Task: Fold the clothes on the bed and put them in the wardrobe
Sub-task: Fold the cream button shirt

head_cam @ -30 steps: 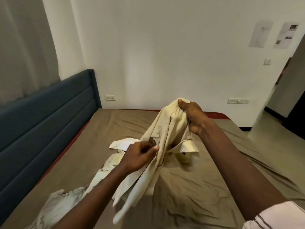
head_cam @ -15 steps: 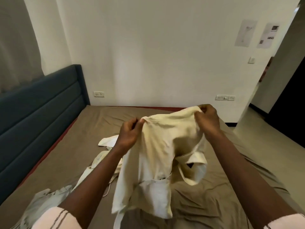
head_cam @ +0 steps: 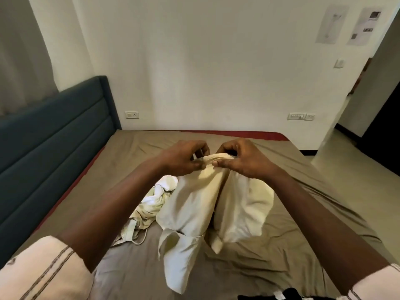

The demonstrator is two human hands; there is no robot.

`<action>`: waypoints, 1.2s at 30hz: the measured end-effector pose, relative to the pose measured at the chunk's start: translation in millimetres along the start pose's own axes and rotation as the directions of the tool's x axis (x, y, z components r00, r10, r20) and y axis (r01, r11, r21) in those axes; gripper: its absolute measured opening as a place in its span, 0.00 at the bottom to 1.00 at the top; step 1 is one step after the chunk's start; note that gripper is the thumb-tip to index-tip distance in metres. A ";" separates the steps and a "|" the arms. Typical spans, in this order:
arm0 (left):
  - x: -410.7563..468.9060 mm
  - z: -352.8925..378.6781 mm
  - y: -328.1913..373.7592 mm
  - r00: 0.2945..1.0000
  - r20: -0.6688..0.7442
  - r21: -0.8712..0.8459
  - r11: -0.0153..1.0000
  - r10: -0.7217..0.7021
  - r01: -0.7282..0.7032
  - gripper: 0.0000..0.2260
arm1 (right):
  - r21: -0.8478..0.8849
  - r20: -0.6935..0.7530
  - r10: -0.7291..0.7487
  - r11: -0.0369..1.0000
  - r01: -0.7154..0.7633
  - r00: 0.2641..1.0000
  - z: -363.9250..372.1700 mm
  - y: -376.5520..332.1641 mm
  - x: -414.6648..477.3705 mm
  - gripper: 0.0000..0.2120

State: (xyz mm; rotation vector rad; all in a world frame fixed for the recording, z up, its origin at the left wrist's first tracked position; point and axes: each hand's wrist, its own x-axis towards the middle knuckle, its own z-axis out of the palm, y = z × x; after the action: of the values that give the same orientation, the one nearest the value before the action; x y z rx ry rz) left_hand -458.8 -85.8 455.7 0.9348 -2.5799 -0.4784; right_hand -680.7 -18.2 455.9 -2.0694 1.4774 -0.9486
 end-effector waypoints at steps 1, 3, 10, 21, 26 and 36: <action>-3.2 6.0 -8.7 0.998 0.051 0.058 0.998 -0.041 0.038 0.08 | 0.020 -0.035 -0.028 0.999 0.028 0.999 -0.7 0.2 -2.0 0.05; -12.2 19.6 -30.8 0.986 0.116 0.164 0.981 -0.123 0.103 0.06 | 0.057 -0.099 -0.046 0.997 0.051 0.994 -3.9 3.9 -7.4 0.03; -28.3 22.0 -66.7 0.933 -0.286 -0.109 0.975 -0.216 0.192 0.06 | -0.146 -0.257 -0.003 0.989 -0.036 0.966 -26.9 57.8 -17.0 0.08; -26.1 -12.0 -26.7 0.936 0.198 -0.605 0.715 -0.291 0.350 0.11 | 0.083 -0.400 0.142 0.989 -0.119 0.905 -19.3 112.8 -41.6 0.05; -30.7 0.5 -45.9 0.889 0.210 0.195 0.908 -0.408 0.371 0.07 | 0.195 -0.537 0.234 0.969 -0.151 0.811 -23.7 123.7 -43.5 0.02; -57.4 11.2 -64.9 0.940 -0.306 0.351 0.900 -0.150 0.258 0.06 | -0.754 -0.120 0.244 0.609 -0.248 0.962 -38.0 206.5 -79.7 0.18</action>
State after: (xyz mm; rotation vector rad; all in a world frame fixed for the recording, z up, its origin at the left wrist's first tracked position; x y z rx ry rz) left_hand -387.2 -92.6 406.1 1.3134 -2.3702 0.1187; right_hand -858.4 -12.7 318.6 -2.2608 2.3926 -0.1834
